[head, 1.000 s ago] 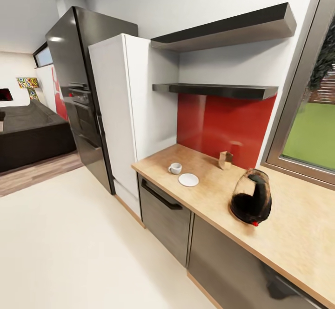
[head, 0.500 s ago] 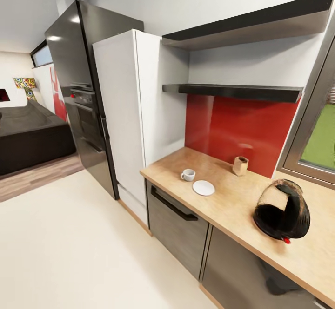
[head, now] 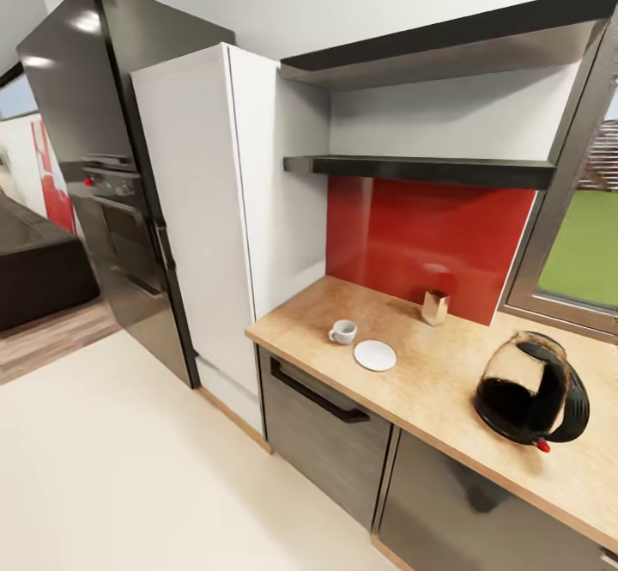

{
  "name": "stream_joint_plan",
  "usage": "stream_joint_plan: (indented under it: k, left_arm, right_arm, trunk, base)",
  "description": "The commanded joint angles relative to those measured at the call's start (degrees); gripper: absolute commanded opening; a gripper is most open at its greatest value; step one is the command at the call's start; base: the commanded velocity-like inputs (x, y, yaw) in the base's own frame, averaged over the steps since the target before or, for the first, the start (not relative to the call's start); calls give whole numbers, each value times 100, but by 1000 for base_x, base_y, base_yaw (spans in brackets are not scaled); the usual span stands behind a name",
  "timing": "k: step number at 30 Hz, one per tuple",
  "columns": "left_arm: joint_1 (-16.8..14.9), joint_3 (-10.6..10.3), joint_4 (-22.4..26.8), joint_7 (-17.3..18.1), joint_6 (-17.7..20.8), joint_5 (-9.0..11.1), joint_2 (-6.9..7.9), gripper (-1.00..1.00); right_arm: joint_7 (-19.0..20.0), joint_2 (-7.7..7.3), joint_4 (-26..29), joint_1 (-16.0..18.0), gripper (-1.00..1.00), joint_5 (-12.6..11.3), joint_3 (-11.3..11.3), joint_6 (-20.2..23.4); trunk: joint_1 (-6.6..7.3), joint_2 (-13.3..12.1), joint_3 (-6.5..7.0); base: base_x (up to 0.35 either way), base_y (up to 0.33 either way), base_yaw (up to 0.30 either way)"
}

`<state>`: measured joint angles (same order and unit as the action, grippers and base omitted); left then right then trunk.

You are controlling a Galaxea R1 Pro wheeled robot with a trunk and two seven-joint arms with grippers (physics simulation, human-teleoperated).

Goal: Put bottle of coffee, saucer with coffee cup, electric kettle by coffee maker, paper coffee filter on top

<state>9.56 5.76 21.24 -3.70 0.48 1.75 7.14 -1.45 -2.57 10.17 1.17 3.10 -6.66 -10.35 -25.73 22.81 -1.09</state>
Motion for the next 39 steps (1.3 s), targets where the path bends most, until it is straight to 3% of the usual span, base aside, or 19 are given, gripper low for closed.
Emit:
stream_joint_plan:
  k: [1,26,39]
  left_arm:
    - [2,4,12,-7,5,20,-1,100]
    - [2,3,12,-8,11,59,4,100]
    - [1,4,-15,-8,13,71,-2,100]
  right_arm:
    - [-5,2,-6,6,100,32,-37,-24]
    - [-5,2,-6,6,100,32,-37,-22]
    - [-3,2,-6,6,100,32,-36,-21]
  trunk:
    - [-5,11,-11]
    - [-5,11,-11]
    - [-5,11,-11]
  base:
    - [164,298,-267]
    - [140,311,-267]
    - [29,324,-267]
